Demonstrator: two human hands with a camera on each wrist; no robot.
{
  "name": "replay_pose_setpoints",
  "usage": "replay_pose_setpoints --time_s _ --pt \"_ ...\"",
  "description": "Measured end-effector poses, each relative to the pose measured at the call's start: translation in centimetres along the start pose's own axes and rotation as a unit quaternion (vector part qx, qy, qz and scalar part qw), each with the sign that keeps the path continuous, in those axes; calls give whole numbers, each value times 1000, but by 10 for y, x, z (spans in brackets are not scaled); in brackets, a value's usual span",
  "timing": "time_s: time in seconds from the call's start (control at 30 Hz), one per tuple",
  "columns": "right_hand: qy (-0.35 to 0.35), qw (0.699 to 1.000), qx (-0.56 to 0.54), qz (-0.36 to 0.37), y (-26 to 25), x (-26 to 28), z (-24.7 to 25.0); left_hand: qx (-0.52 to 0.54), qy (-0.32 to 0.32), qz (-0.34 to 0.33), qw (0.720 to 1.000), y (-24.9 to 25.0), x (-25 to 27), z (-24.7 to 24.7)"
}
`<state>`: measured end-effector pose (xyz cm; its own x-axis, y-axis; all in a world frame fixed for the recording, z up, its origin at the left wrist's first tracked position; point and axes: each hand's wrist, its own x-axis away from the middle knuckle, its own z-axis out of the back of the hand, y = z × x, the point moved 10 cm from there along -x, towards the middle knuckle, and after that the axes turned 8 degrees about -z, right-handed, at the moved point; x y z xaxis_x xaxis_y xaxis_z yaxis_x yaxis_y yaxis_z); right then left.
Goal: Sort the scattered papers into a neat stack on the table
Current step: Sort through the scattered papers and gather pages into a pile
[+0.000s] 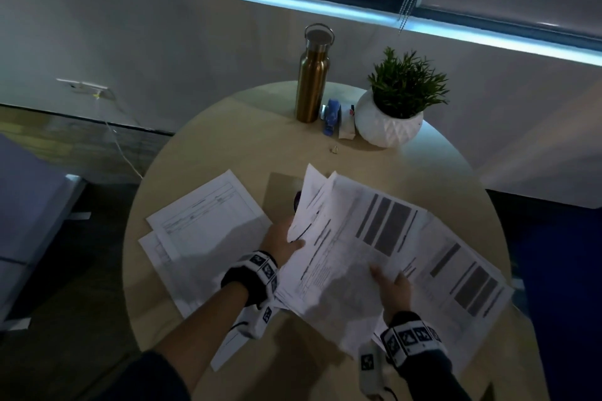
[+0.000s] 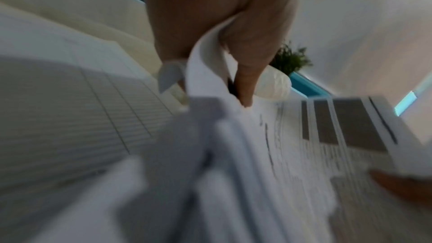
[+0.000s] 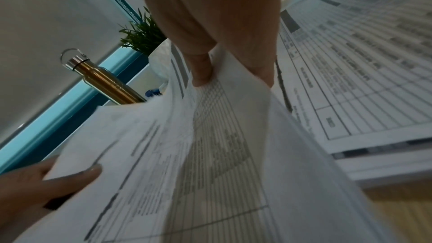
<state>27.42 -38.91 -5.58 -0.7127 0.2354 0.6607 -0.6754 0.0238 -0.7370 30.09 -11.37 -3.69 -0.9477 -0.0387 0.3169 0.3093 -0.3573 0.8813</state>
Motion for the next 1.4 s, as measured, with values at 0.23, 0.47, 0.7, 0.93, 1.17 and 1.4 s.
replay_pose_setpoints --time_s 0.23,0.47,0.7,0.93,1.17,1.4 --pt "-142 987 -70 31 -37 25 -7 143 48 -43 988 17 39 39" --pt "-143 974 -33 174 -102 63 -19 113 65 -124 984 64 74 65" --pt "-168 955 28 241 -119 91 -54 121 133 -75 981 64 87 61" --pt "-29 968 38 247 -111 71 -29 -53 245 93 964 -19 96 98" --pt "35 977 58 204 -92 63 7 -5 356 425 832 -115 172 122" --pt "65 984 45 158 -74 49 25 69 404 278 869 -118 157 141"
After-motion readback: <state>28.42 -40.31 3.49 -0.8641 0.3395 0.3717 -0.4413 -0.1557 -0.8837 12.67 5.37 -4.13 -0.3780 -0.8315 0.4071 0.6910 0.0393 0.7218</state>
